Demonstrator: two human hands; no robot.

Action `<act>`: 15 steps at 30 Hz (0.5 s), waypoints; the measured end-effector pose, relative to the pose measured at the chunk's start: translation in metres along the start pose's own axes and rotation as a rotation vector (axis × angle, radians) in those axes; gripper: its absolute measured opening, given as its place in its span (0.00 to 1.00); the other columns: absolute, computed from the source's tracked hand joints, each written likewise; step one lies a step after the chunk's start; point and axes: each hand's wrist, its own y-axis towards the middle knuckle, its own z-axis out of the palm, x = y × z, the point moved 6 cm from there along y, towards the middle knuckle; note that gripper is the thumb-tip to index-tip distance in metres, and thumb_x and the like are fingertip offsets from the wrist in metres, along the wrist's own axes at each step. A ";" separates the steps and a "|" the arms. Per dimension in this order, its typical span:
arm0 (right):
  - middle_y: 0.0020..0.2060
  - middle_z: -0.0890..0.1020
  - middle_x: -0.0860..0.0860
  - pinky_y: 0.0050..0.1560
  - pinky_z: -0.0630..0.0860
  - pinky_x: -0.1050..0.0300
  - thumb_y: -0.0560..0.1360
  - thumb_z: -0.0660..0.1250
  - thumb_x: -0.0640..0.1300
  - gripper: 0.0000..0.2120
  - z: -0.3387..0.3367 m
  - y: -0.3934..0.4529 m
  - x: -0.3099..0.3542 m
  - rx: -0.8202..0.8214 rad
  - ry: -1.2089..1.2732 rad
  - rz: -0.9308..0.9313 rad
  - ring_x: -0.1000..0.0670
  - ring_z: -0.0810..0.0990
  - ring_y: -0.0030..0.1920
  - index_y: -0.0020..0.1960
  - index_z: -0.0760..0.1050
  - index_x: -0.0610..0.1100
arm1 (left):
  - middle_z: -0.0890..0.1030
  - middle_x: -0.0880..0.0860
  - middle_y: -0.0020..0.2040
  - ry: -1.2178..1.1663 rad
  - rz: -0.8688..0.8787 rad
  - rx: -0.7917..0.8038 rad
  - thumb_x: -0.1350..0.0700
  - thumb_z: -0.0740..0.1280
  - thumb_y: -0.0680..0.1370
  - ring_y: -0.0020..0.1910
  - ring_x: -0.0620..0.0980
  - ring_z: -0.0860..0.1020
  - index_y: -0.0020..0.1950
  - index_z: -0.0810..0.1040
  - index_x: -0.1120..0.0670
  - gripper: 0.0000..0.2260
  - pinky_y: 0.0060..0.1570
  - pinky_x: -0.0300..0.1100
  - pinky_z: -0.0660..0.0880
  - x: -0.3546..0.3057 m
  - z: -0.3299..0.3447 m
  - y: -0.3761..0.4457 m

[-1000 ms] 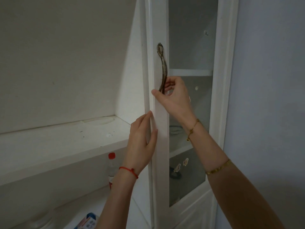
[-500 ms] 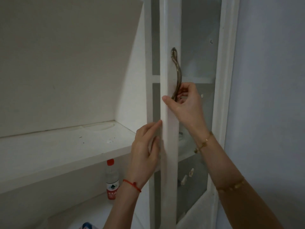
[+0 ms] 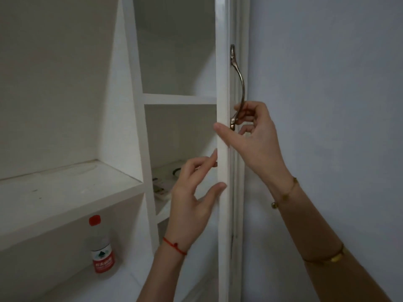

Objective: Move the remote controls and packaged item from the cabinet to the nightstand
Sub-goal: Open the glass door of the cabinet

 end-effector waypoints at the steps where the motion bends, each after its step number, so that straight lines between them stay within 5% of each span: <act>1: 0.49 0.77 0.53 0.48 0.75 0.60 0.66 0.77 0.50 0.26 -0.009 -0.001 0.000 -0.007 -0.034 -0.013 0.55 0.77 0.49 0.59 0.72 0.45 | 0.75 0.50 0.59 -0.011 0.016 0.003 0.61 0.72 0.75 0.62 0.48 0.74 0.71 0.72 0.55 0.25 0.63 0.38 0.71 -0.003 0.007 0.000; 5: 0.55 0.76 0.52 0.50 0.74 0.65 0.68 0.75 0.53 0.27 -0.039 -0.006 0.006 -0.051 -0.220 -0.077 0.56 0.76 0.53 0.64 0.71 0.47 | 0.71 0.52 0.70 -0.080 0.066 0.026 0.63 0.72 0.75 0.71 0.48 0.69 0.71 0.71 0.56 0.25 0.67 0.34 0.65 -0.009 0.032 -0.001; 10: 0.66 0.72 0.53 0.65 0.71 0.59 0.73 0.70 0.55 0.34 -0.067 -0.014 0.016 -0.072 -0.464 -0.180 0.56 0.70 0.65 0.74 0.62 0.47 | 0.67 0.52 0.75 -0.072 0.130 0.091 0.60 0.70 0.76 0.76 0.49 0.63 0.73 0.67 0.59 0.26 0.74 0.48 0.63 -0.015 0.066 0.001; 15: 0.73 0.67 0.51 0.75 0.59 0.57 0.77 0.64 0.55 0.33 -0.093 -0.016 0.015 -0.071 -0.656 -0.231 0.52 0.60 0.74 0.77 0.58 0.44 | 0.62 0.53 0.78 -0.059 0.185 0.165 0.60 0.67 0.79 0.78 0.48 0.58 0.76 0.62 0.60 0.27 0.75 0.52 0.60 -0.024 0.100 -0.001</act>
